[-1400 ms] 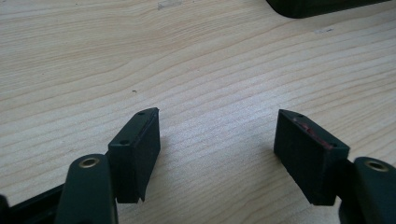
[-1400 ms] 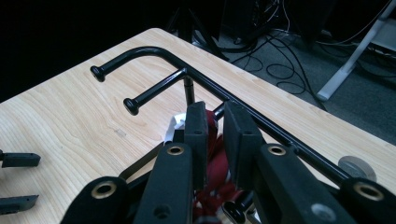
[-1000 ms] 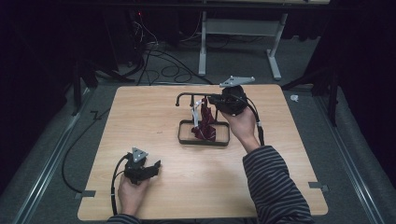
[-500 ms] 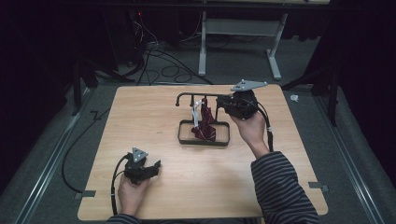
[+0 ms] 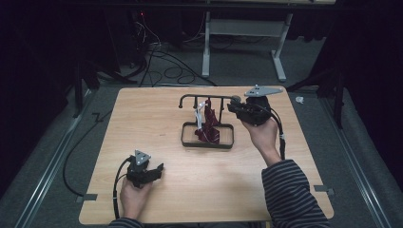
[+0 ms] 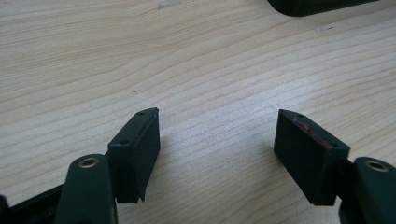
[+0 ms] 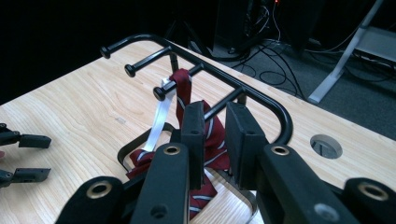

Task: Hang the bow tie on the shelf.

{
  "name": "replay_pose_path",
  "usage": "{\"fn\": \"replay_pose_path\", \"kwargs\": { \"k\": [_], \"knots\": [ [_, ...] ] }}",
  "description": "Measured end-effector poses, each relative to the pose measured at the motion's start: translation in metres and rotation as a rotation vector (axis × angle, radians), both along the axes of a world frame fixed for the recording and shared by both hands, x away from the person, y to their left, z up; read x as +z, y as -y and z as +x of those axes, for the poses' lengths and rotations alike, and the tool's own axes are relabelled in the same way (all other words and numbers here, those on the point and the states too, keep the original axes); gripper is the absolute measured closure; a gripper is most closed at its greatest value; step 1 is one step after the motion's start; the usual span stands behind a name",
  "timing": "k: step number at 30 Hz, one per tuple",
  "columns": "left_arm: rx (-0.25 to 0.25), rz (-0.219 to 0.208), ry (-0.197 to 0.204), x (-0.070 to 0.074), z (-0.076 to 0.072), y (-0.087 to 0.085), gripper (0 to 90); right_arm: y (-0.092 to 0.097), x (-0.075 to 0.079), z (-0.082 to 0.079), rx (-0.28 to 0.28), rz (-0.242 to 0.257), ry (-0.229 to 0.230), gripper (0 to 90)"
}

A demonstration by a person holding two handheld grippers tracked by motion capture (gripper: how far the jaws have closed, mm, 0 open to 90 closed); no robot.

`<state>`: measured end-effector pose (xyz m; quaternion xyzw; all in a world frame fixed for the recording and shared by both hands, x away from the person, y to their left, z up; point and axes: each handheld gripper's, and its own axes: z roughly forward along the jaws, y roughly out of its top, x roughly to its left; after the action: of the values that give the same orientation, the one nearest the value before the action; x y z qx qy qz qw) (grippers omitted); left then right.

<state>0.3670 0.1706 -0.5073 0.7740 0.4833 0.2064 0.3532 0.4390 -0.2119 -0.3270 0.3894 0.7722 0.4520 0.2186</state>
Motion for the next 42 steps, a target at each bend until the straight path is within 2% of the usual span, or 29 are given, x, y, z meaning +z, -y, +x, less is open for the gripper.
{"fn": "replay_pose_path", "kwargs": {
  "k": [15, 42],
  "knots": [
    [0.001, 0.002, 0.002, 0.0, 0.0, 0.0, 31.8, 0.019, -0.008, -0.011, -0.024, 0.023, -0.025, 78.0],
    [0.001, 0.003, 0.002, 0.0, 0.0, 0.0, 31.8, 0.052, -0.02, -0.035, -0.059, 0.062, -0.027, 74.1]
  ]
}}
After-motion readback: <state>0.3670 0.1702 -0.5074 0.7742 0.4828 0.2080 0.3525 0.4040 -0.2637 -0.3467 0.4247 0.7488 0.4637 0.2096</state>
